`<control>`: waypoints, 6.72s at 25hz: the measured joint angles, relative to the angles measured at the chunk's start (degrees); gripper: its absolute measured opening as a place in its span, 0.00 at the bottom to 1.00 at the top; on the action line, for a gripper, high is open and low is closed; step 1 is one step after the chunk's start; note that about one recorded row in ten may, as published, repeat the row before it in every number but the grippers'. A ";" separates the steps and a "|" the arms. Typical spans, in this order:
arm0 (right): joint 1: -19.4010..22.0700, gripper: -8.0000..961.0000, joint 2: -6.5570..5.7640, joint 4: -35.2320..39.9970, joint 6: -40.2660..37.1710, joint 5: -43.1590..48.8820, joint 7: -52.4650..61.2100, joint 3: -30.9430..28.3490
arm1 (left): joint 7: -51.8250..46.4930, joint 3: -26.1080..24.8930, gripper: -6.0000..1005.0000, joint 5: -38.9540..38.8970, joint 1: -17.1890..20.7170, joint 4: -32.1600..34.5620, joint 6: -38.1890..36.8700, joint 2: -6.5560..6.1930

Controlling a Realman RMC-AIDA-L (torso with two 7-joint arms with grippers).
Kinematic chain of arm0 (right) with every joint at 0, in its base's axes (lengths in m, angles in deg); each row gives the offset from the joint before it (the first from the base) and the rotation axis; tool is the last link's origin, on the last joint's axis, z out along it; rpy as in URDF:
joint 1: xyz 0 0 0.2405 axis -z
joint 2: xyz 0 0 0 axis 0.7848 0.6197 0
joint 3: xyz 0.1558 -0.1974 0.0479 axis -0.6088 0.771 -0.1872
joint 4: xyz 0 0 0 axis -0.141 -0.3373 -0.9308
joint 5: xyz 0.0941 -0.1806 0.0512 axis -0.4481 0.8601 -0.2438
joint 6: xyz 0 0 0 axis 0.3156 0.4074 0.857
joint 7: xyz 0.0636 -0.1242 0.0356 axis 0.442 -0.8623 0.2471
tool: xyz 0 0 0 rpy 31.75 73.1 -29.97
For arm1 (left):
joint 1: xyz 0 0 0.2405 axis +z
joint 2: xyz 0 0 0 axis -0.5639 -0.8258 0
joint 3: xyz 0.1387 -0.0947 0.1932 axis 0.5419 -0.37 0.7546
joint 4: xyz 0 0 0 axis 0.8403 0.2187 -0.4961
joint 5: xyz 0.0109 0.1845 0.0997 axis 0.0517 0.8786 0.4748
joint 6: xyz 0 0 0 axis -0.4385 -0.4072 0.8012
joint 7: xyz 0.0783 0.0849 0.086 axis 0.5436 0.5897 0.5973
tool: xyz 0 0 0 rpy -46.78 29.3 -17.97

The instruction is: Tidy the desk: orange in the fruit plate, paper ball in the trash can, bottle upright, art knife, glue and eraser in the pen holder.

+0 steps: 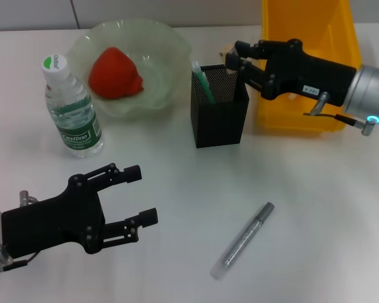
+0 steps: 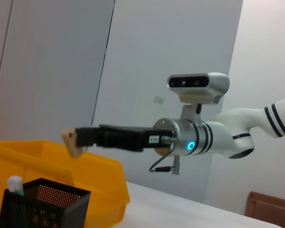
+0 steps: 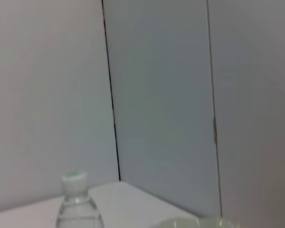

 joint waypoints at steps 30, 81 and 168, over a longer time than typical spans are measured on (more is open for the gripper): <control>0.14 0.42 -0.04 0.00 2.07 -0.11 0.38 2.48 | -0.22 -0.13 0.80 0.00 0.11 0.00 -0.11 -0.01; -4.84 0.86 -2.32 23.85 -32.81 33.07 20.35 4.67 | -0.80 0.37 0.80 0.82 -0.02 0.53 0.04 -1.04; -11.39 0.22 0.67 28.50 -10.46 41.57 21.85 49.21 | -3.67 -1.01 0.80 2.01 -0.40 0.53 0.49 -1.34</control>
